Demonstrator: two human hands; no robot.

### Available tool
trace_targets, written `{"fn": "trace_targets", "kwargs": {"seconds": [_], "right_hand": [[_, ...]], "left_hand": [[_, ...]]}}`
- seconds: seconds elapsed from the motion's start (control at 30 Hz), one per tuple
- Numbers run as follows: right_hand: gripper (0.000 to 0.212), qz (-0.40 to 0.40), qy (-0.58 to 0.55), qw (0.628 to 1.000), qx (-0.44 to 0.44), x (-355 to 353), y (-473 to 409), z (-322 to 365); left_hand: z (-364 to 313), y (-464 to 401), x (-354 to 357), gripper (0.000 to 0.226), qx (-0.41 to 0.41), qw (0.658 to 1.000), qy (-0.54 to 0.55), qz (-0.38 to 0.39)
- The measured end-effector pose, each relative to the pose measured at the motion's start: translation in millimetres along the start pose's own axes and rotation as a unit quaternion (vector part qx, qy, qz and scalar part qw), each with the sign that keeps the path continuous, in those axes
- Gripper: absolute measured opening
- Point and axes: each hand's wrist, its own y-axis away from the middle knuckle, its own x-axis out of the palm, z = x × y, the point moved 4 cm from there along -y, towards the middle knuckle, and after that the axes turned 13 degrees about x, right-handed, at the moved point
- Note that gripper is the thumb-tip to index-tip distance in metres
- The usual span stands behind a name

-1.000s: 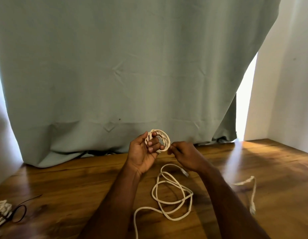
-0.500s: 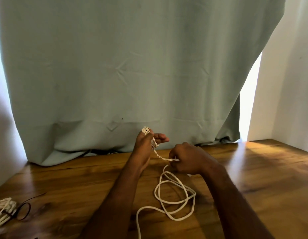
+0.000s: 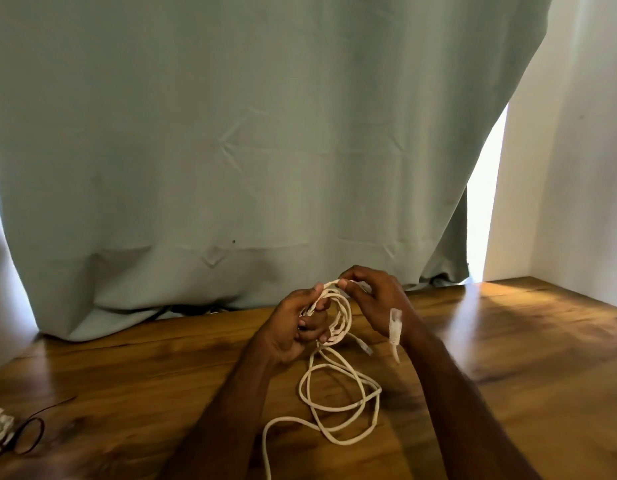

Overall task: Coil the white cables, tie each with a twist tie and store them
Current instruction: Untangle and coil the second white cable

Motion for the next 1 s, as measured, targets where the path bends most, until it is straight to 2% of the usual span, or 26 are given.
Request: {"fn": "trace_targets", "kwargs": {"seconds": [0.07, 0.13, 0.2, 0.23, 0.33, 0.4, 0.47, 0.53, 0.63, 0.87, 1.0], "right_hand": [[0.022, 0.072, -0.148, 0.983, 0.076, 7, 4, 2], [0.032, 0.146, -0.275, 0.934, 0.172, 20, 12, 6], [0.040, 0.187, -0.336, 0.887, 0.257, 30, 16, 6], [0.044, 0.197, -0.337, 0.876, 0.282, 34, 17, 5], [0.058, 0.196, -0.246, 0.914, 0.258, 39, 13, 3], [0.052, 0.149, -0.216, 0.937, 0.230, 39, 11, 4], [0.051, 0.100, -0.219, 0.949, 0.202, 39, 8, 5], [0.057, 0.067, -0.219, 0.957, 0.180, 39, 4, 2], [0.058, 0.058, -0.252, 0.948, 0.186, 41, 4, -1], [0.052, 0.100, -0.324, 0.919, 0.203, 43, 6, -6], [0.065, 0.105, -0.332, 0.912, 0.218, 44, 8, -10]], "left_hand": [[-4, 1, 5, 0.041, 0.012, 1.000, 0.023, -0.015], [-7, 1, 2, 0.044, 0.019, 0.997, 0.051, -0.054], [-6, 0, -5, 0.044, 0.026, 0.993, 0.063, -0.100], [-4, 0, -8, 0.045, 0.026, 0.990, 0.061, -0.123], [6, -3, -11, 0.051, 0.015, 0.982, 0.023, -0.184], [8, -5, -9, 0.058, 0.008, 0.981, 0.026, -0.190], [6, -7, -4, 0.063, 0.006, 0.985, 0.099, -0.142], [3, -6, -1, 0.058, 0.008, 0.982, 0.179, -0.064], [4, 0, -1, 0.034, 0.028, 0.976, 0.217, 0.006], [7, 4, 2, 0.030, 0.028, 0.957, 0.280, 0.062], [10, 0, 1, 0.026, 0.023, 0.977, 0.207, 0.048]]}}
